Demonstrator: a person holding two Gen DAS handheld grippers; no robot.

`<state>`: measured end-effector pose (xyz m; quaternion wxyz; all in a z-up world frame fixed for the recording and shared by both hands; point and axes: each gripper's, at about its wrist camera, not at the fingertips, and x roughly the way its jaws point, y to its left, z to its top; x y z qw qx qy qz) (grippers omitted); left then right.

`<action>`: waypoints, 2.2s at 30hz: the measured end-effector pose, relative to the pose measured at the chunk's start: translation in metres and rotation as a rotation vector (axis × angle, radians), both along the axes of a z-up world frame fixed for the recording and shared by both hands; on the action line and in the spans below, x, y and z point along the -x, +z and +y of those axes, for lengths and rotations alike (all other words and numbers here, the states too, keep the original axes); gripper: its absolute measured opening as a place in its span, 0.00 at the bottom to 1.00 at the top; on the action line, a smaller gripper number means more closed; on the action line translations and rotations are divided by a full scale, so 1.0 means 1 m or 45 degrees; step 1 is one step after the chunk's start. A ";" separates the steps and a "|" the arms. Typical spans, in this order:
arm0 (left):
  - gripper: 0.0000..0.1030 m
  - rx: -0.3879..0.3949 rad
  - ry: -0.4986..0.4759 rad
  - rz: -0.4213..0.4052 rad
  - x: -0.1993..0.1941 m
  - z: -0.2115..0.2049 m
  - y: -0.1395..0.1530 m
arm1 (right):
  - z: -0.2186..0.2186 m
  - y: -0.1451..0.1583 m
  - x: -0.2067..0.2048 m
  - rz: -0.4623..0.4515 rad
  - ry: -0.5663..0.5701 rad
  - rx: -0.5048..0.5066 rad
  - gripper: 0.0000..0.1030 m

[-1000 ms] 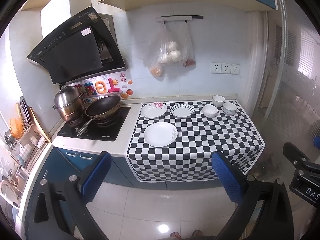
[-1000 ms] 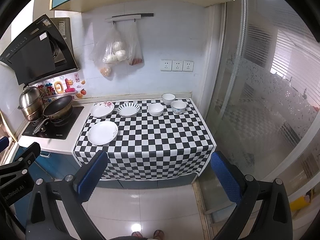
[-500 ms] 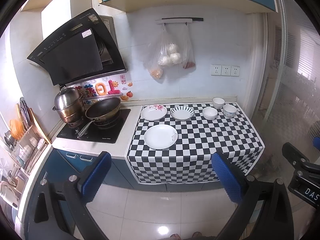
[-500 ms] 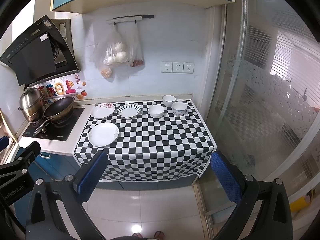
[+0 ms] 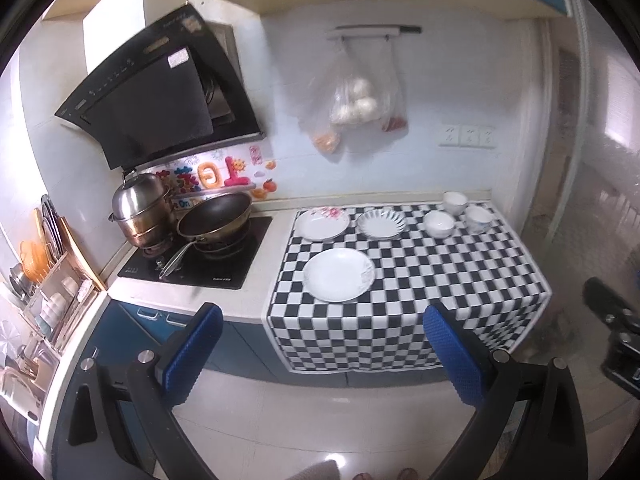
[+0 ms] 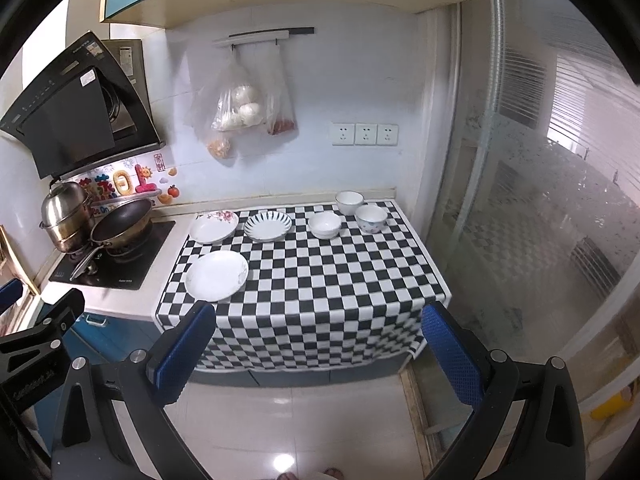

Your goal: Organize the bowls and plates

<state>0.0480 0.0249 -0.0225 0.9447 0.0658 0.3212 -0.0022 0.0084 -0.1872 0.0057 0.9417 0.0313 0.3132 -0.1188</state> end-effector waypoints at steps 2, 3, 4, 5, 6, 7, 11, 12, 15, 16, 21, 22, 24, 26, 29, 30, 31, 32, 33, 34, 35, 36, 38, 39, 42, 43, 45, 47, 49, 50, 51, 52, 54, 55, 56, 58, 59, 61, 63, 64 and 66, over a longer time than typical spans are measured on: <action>1.00 -0.024 0.024 0.025 -0.018 0.008 -0.014 | 0.006 -0.010 -0.013 0.005 0.014 0.006 1.00; 1.00 -0.022 0.027 0.033 -0.027 0.012 -0.020 | 0.010 -0.018 -0.024 0.021 0.025 -0.006 1.00; 1.00 -0.028 0.041 0.045 -0.038 0.016 -0.029 | 0.012 -0.025 -0.034 0.035 0.037 -0.022 1.00; 1.00 -0.042 0.052 0.081 -0.053 0.019 -0.039 | 0.015 -0.033 -0.045 0.050 0.054 -0.044 1.00; 1.00 -0.044 0.055 0.107 -0.066 0.023 -0.048 | 0.018 -0.043 -0.060 0.079 0.064 -0.054 1.00; 1.00 -0.048 0.065 0.127 -0.077 0.025 -0.056 | 0.021 -0.051 -0.072 0.103 0.073 -0.056 1.00; 1.00 -0.038 0.075 0.242 -0.129 0.034 -0.094 | 0.035 -0.092 -0.132 0.201 0.109 -0.079 1.00; 1.00 -0.043 0.078 0.262 -0.140 0.035 -0.103 | 0.037 -0.106 -0.153 0.238 0.116 -0.106 1.00; 1.00 -0.047 0.100 0.334 -0.179 0.040 -0.131 | 0.039 -0.142 -0.199 0.318 0.123 -0.181 1.00; 0.99 -0.048 0.111 0.361 -0.193 0.043 -0.141 | 0.038 -0.153 -0.214 0.344 0.126 -0.203 1.00; 0.99 -0.029 0.168 0.515 -0.271 0.054 -0.188 | 0.024 -0.223 -0.306 0.493 0.147 -0.327 1.00; 0.99 -0.027 0.177 0.535 -0.284 0.054 -0.195 | 0.021 -0.235 -0.322 0.515 0.156 -0.344 1.00; 0.99 -0.004 0.192 0.595 -0.315 0.056 -0.214 | 0.017 -0.261 -0.360 0.570 0.177 -0.373 1.00; 0.94 0.023 0.194 0.664 -0.344 0.057 -0.233 | 0.013 -0.286 -0.397 0.636 0.187 -0.407 1.00; 0.85 0.025 0.202 0.770 -0.386 0.058 -0.266 | 0.012 -0.328 -0.462 0.749 0.237 -0.480 1.00; 0.82 0.025 0.200 0.807 -0.400 0.058 -0.277 | 0.014 -0.339 -0.478 0.780 0.250 -0.489 0.98; 0.78 0.039 0.201 0.861 -0.416 0.060 -0.292 | 0.015 -0.349 -0.492 0.813 0.264 -0.501 0.97; 0.69 0.059 0.203 0.888 -0.426 0.062 -0.301 | 0.018 -0.361 -0.508 0.850 0.281 -0.521 0.97; 0.63 0.080 0.197 0.913 -0.438 0.064 -0.311 | 0.022 -0.376 -0.531 0.895 0.310 -0.543 0.96; 0.53 0.095 0.189 0.932 -0.447 0.065 -0.319 | 0.024 -0.382 -0.540 0.917 0.327 -0.553 0.92; 0.49 0.101 0.185 0.956 -0.458 0.067 -0.328 | 0.027 -0.391 -0.555 0.944 0.347 -0.550 0.90; 0.47 0.105 0.183 0.969 -0.465 0.069 -0.334 | 0.032 -0.402 -0.572 0.978 0.370 -0.539 0.85; 0.46 0.130 0.191 1.004 -0.482 0.075 -0.348 | 0.039 -0.418 -0.596 1.037 0.396 -0.536 0.74; 0.46 0.143 0.201 1.026 -0.488 0.080 -0.354 | 0.041 -0.422 -0.602 1.056 0.400 -0.545 0.69; 0.46 0.201 0.189 1.089 -0.503 0.087 -0.369 | 0.046 -0.438 -0.623 1.132 0.411 -0.602 0.61; 0.46 0.217 0.169 1.116 -0.506 0.087 -0.374 | 0.047 -0.440 -0.626 1.145 0.419 -0.613 0.59; 0.46 0.237 0.140 1.159 -0.508 0.087 -0.384 | 0.052 -0.447 -0.631 1.184 0.429 -0.636 0.55; 0.39 0.274 0.094 1.205 -0.507 0.087 -0.392 | 0.056 -0.453 -0.628 1.224 0.425 -0.670 0.51; 0.38 0.317 0.076 1.208 -0.504 0.088 -0.391 | 0.060 -0.453 -0.628 1.226 0.422 -0.680 0.36; 0.38 0.310 0.070 1.205 -0.503 0.088 -0.389 | 0.062 -0.456 -0.627 1.250 0.424 -0.705 0.29; 0.37 0.307 0.067 1.206 -0.502 0.088 -0.387 | 0.063 -0.459 -0.624 1.272 0.429 -0.734 0.26; 0.37 0.305 0.071 1.209 -0.502 0.087 -0.386 | 0.064 -0.458 -0.623 1.257 0.421 -0.725 0.24; 0.37 0.279 0.062 1.198 -0.500 0.084 -0.383 | 0.066 -0.456 -0.621 1.251 0.420 -0.676 0.21; 0.37 0.265 0.058 1.191 -0.502 0.079 -0.386 | 0.066 -0.456 -0.620 1.241 0.416 -0.672 0.21; 0.37 0.245 0.050 1.188 -0.501 0.075 -0.383 | 0.065 -0.456 -0.619 1.235 0.415 -0.674 0.21; 0.37 0.225 0.037 1.178 -0.500 0.062 -0.381 | 0.060 -0.455 -0.616 1.228 0.416 -0.669 0.21; 0.37 0.214 0.022 1.175 -0.499 0.054 -0.378 | 0.056 -0.452 -0.614 1.219 0.410 -0.671 0.21; 0.37 0.201 -0.002 1.162 -0.501 0.037 -0.375 | 0.046 -0.448 -0.612 1.203 0.401 -0.668 0.21; 0.37 0.195 -0.030 1.154 -0.503 0.018 -0.370 | 0.027 -0.439 -0.608 1.182 0.380 -0.676 0.21; 0.37 0.197 -0.047 1.149 -0.502 0.009 -0.365 | 0.021 -0.436 -0.607 1.173 0.372 -0.675 0.21; 0.37 0.198 -0.091 1.139 -0.504 -0.013 -0.358 | 0.002 -0.425 -0.604 1.142 0.342 -0.674 0.20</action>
